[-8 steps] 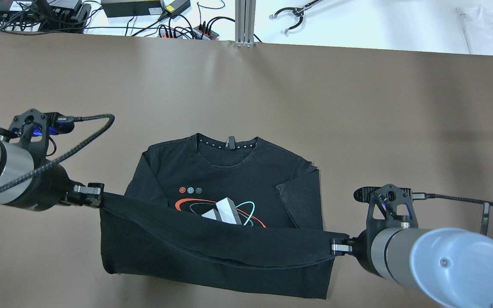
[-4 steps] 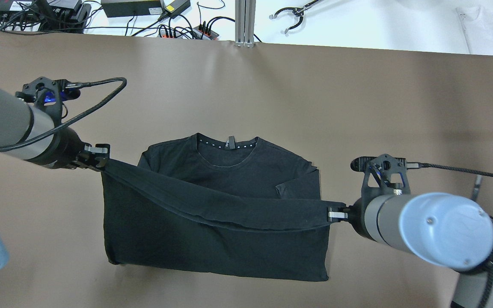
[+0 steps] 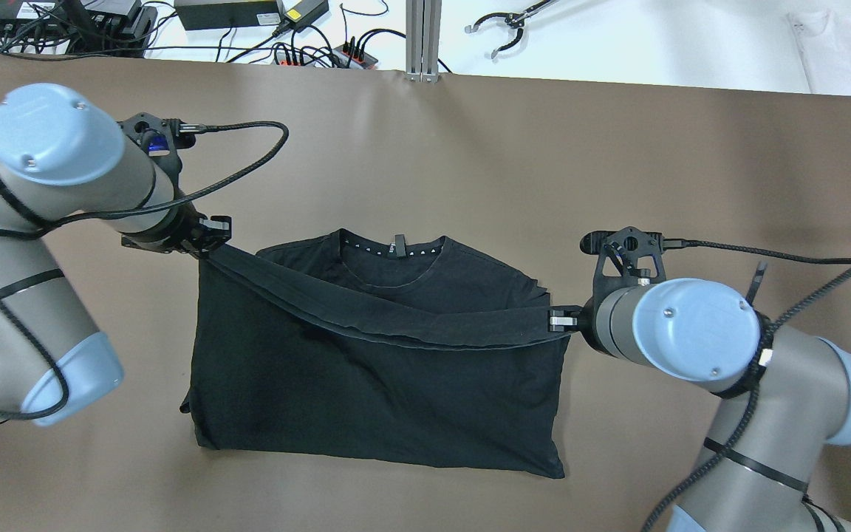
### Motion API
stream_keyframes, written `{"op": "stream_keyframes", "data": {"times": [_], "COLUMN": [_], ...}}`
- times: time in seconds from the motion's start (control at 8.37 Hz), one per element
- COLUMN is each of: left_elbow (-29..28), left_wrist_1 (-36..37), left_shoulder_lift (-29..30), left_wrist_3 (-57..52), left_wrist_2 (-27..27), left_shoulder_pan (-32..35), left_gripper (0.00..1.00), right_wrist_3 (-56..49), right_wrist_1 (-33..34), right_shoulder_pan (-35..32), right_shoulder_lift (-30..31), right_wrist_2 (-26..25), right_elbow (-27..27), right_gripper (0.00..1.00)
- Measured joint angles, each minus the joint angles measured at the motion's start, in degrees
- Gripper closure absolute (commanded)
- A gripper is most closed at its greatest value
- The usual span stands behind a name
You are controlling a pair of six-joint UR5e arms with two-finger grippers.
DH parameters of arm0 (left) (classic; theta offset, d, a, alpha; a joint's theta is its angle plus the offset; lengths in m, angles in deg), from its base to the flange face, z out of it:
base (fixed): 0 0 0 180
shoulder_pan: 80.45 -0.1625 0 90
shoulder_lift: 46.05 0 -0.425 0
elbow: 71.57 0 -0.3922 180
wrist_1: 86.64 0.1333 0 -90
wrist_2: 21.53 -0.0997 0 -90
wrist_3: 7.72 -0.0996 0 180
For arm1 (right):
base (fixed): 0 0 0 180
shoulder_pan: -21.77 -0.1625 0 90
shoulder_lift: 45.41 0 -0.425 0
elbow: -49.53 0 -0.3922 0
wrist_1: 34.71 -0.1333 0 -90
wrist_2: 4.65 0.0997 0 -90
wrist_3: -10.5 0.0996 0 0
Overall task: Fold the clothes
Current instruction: 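Fold the hem with both grippers toward the collar, laying it over, then release the hem and move the left gripper to the shirt side nearest it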
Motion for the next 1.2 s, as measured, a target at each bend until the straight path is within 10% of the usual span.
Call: {"op": "stream_keyframes", "data": {"times": [0.96,1.08,1.2], "left_elbow": [-20.8,-20.9,-20.8], "left_wrist_1": [-17.7,-17.9,-18.0], "left_shoulder_lift": [2.1,2.1,2.1], "left_wrist_3": [-0.4,-0.6,-1.1], "left_wrist_2": [-3.3,-3.4,-3.4], "left_shoulder_pan": [-2.8,-3.0,-3.0], "left_gripper": [1.0,0.64,0.01], "right_wrist_3": [-2.2,-3.2,-4.0], "right_wrist_1": [-12.9,-14.0,-14.5], "right_shoulder_pan": [-2.1,-2.6,-3.2], "right_shoulder_lift": [-3.0,-3.0,-3.0], "right_wrist_2": [0.1,0.2,0.7], "right_elbow": [19.8,20.8,21.2], "right_gripper": [1.0,0.49,0.07]}}
